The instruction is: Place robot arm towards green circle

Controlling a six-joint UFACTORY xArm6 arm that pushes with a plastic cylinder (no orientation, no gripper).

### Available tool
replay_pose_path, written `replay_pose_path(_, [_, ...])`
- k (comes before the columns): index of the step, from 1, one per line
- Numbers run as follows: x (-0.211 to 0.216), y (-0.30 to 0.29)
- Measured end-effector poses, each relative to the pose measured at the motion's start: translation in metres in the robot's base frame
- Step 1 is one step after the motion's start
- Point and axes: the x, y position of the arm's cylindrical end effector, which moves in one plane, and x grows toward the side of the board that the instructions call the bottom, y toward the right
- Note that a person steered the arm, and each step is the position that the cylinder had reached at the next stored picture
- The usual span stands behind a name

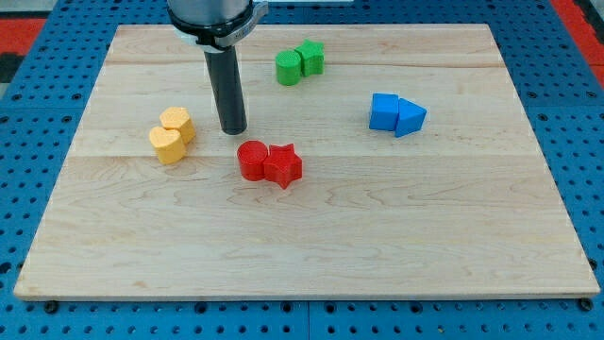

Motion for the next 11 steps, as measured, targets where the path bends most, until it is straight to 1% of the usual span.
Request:
replay_pose_path(4, [0.005, 0.004])
replay_pose_path(5, [0.0, -0.001])
replay_pose_path(6, [-0.013, 0.009])
replay_pose_path(7, [-0.013, 0.009])
replay_pose_path(8, [-0.025, 0.004])
replay_pose_path(11, [-0.071, 0.025])
